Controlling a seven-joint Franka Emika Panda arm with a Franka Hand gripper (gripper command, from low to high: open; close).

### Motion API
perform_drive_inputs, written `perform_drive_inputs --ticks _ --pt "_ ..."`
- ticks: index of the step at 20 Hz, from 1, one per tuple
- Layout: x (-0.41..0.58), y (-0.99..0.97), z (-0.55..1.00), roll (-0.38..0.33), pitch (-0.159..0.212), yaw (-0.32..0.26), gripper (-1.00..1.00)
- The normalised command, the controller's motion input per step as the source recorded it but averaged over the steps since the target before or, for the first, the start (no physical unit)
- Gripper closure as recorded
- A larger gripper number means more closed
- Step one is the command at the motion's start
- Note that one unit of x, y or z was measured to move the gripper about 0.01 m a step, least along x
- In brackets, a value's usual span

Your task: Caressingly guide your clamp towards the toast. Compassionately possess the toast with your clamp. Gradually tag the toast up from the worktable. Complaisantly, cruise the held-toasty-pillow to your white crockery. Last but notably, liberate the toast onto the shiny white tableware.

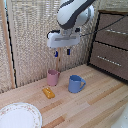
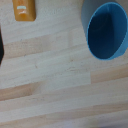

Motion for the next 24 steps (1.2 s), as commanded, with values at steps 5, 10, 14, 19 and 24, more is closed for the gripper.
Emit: perform_drive_inputs --ticks 5,10,14,19,24 --pt "0.035 0.47 -0.09 -0.020 0.026 -0.020 -1.00" --pt "0.069 0.53 -0.17 -0.041 0.048 -0.004 -1.00" --pt "0.116 0.41 -0.26 -0.048 0.050 0.000 -1.00" --pt "0.126 0.37 -0.28 -0.044 0.040 0.000 -1.00" --pt "0.117 0.29 -0.34 -0.023 0.007 0.000 -1.00"
